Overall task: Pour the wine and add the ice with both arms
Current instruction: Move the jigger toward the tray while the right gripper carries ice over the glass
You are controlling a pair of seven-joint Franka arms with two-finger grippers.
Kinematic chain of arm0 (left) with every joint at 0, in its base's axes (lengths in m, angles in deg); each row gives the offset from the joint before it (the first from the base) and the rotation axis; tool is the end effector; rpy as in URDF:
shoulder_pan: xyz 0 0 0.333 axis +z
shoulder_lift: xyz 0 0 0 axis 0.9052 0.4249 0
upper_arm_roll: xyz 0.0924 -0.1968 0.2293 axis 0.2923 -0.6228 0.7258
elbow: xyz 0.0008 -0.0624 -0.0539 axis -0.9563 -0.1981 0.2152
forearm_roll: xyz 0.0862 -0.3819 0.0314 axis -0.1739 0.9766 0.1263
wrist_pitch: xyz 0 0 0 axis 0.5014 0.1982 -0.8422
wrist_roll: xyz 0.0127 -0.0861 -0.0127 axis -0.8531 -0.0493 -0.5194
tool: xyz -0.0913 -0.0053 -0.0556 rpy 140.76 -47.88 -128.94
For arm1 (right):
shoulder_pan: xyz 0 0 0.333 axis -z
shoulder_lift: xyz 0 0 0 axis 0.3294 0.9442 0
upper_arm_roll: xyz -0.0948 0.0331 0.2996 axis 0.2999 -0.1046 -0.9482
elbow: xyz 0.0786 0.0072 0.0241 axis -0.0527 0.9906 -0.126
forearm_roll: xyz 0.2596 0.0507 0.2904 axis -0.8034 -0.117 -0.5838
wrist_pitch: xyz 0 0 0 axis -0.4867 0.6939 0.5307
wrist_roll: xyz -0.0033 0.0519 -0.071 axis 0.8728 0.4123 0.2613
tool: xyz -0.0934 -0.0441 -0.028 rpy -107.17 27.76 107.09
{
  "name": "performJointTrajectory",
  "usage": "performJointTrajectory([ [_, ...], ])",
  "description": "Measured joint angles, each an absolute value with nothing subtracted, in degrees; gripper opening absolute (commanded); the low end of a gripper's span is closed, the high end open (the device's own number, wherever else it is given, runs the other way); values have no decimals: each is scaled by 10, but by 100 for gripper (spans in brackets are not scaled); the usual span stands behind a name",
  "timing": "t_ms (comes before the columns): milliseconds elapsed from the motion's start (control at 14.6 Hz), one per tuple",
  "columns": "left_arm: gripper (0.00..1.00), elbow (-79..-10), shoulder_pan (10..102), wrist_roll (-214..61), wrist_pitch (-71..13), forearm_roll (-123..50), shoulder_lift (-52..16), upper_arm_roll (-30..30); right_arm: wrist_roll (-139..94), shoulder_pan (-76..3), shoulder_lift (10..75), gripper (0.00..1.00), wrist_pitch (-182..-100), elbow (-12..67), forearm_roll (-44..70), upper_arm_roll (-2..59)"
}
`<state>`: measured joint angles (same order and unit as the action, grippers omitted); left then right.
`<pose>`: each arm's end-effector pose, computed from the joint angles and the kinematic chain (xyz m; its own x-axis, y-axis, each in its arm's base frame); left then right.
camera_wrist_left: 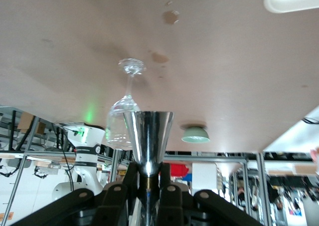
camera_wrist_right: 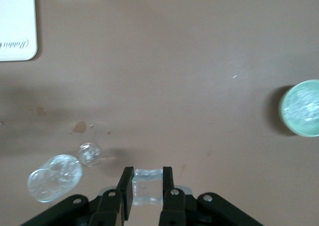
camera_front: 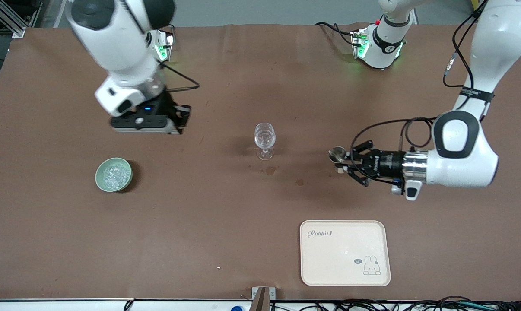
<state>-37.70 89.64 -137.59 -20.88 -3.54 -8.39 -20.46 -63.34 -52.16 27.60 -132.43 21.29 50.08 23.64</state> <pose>0.6514 -0.1439 0.3474 0.0988 0.4793 -0.8721 0.9700 -0.2421 -0.0232 0.5238 0.3352 0.5387 0.9954 -0.0508 0.0809 -0.0468 -0.9977 -0.0499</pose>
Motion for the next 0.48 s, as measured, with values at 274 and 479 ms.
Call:
performJointTrajectory([
  [274,0,-318,915,-1315,-208,-30,-18,-204,-722,-604,366,3,-1335,145,501,236],
  [479,0,-282,918,-1248,-209,2,29,-193,-762,-646,418,3,-1338,101,501,237],
])
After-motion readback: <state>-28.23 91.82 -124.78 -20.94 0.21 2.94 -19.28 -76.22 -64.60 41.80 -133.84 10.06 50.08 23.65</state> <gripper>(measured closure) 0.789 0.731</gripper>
